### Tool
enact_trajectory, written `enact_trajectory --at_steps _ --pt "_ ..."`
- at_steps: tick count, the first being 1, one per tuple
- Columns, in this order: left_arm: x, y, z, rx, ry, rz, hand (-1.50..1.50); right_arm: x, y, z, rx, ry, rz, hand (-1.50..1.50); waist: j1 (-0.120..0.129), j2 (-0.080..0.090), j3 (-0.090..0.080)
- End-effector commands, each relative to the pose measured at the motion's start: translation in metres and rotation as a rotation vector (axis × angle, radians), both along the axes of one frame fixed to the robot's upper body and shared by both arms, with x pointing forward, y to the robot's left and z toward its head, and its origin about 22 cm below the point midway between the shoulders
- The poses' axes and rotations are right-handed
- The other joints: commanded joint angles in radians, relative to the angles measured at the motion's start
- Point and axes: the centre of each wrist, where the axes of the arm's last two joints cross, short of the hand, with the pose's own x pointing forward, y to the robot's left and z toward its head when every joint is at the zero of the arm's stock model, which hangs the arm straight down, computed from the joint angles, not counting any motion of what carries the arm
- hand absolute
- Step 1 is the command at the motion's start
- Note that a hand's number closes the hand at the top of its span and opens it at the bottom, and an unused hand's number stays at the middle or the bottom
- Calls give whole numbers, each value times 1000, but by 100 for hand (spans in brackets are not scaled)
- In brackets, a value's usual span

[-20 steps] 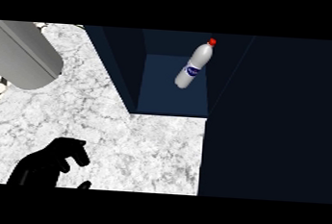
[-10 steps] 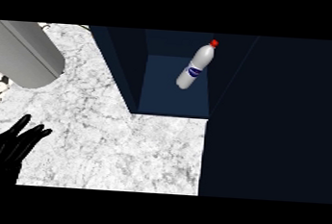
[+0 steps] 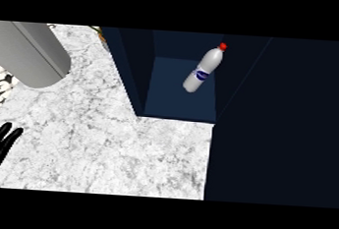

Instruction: Pick up the bottled water, place it into the cabinet and close the cabinet

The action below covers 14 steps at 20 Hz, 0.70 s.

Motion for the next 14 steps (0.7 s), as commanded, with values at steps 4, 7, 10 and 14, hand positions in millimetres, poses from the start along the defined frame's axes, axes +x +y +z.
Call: enact_trajectory --at_steps 4,7,10,14 --pt "-12 18 0 1 36 7 -150 -10 34 58 -211 -229 95 150 11 -10 -6" --pt "-14 26 2 0 42 7 -150 -4 43 56 -157 -215 84 150 10 -6 -5" --pt "-15 34 12 24 31 4 -150 2 52 51 -132 -168 81 150 24 -8 -3" --pt "-18 44 10 35 34 6 -150 13 68 49 -125 -146 86 150 30 -4 -6"
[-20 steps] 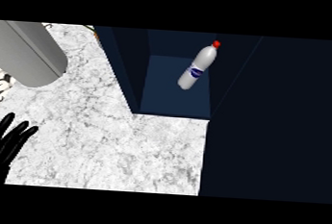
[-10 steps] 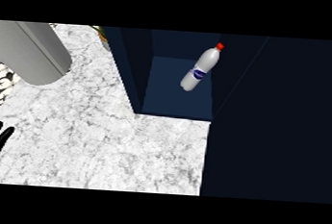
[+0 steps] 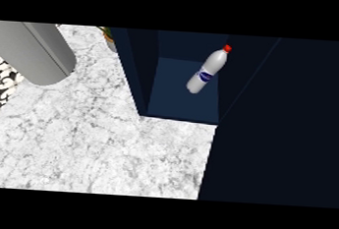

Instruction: Pick up the bottled water, place it into the cabinet and close the cabinet

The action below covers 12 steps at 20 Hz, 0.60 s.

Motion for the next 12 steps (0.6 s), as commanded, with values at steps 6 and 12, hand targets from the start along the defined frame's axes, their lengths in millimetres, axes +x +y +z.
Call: enact_trajectory --at_steps 6,12 --pt "-4 23 10 8 -9 -17 -150 0 46 41 -43 -141 -7 150 31 4 2" --pt "-9 29 11 0 -15 -33 -150 22 80 47 4 -93 -36 150 52 9 3"
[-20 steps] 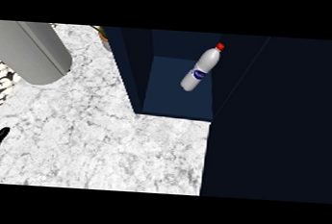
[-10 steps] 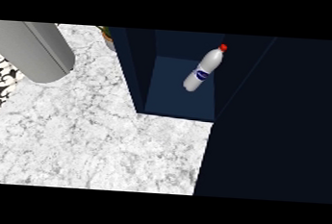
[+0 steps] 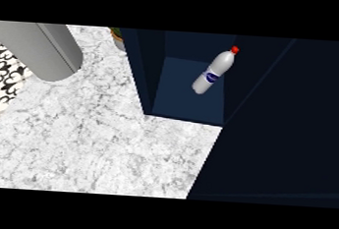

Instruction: Pick up the bottled water, place it into the cabinet and close the cabinet

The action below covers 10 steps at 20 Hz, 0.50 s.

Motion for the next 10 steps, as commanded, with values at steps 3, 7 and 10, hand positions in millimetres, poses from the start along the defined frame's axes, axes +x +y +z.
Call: enact_trajectory --at_steps 3,7,10 --pt "-3 12 3 3 -17 -15 -150 6 48 22 29 -17 -38 150 29 14 2" --pt "-2 24 15 11 -19 -38 -150 18 96 35 -53 5 59 150 48 23 8" --pt "-5 27 13 -8 -30 -47 -150 25 130 42 -150 60 167 150 53 29 11"
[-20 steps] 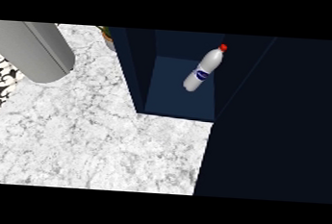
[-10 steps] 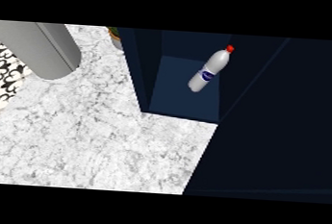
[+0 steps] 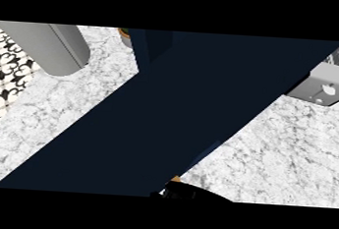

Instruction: Pick up the bottled water, place it into the cabinet and close the cabinet

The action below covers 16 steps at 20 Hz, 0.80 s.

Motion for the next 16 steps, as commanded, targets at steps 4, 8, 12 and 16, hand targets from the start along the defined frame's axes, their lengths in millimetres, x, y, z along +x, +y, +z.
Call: enact_trajectory --at_steps 4,8,12,16 --pt "-16 25 -2 -15 -11 8 -150 15 66 39 -77 3 247 150 -1 11 9" --pt "-35 37 -2 -13 -23 30 -150 54 80 69 -99 15 249 150 -40 11 12" --pt "-57 57 -4 -20 -12 90 -150 82 85 57 -76 178 198 150 -67 11 13" --pt "-58 54 -2 -26 -12 96 -150 109 64 48 -59 241 194 150 -106 13 14"
